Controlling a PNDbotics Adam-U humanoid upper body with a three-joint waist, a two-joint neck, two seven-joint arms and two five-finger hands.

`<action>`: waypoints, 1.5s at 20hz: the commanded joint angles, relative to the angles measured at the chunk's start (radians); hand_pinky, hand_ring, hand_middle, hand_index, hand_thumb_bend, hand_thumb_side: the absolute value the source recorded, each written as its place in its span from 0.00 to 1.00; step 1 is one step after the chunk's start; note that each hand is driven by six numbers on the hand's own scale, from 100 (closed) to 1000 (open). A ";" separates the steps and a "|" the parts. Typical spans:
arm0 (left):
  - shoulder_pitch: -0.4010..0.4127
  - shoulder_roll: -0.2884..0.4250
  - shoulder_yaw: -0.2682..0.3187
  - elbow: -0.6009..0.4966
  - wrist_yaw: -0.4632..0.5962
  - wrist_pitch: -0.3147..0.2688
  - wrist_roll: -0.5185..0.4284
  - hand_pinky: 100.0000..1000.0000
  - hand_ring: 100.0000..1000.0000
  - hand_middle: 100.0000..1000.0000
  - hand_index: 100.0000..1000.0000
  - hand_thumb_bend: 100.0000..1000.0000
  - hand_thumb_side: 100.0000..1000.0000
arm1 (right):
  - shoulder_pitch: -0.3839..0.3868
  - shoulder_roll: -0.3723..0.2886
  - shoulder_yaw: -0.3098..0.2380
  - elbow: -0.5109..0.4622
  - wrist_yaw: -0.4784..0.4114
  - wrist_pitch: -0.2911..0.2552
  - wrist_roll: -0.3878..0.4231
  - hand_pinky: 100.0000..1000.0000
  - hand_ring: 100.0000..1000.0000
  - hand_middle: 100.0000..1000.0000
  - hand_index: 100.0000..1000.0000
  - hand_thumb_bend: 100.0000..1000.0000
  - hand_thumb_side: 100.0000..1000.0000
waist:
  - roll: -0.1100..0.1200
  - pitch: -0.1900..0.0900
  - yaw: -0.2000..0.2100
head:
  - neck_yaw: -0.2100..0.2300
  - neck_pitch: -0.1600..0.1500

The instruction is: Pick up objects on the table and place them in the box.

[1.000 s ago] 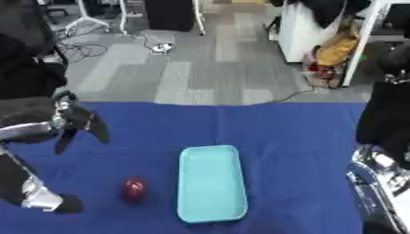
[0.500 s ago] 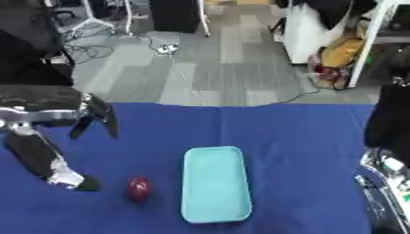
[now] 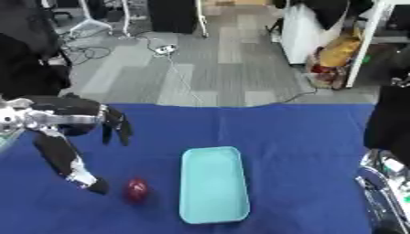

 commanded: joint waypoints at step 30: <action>-0.050 -0.026 -0.058 0.119 -0.133 -0.095 -0.093 0.00 0.16 0.68 0.77 0.58 0.39 | -0.032 -0.008 -0.002 -0.014 -0.022 0.024 0.012 0.28 0.40 0.48 0.60 0.00 1.00 | 0.006 -0.018 -0.021 | 0.040 0.005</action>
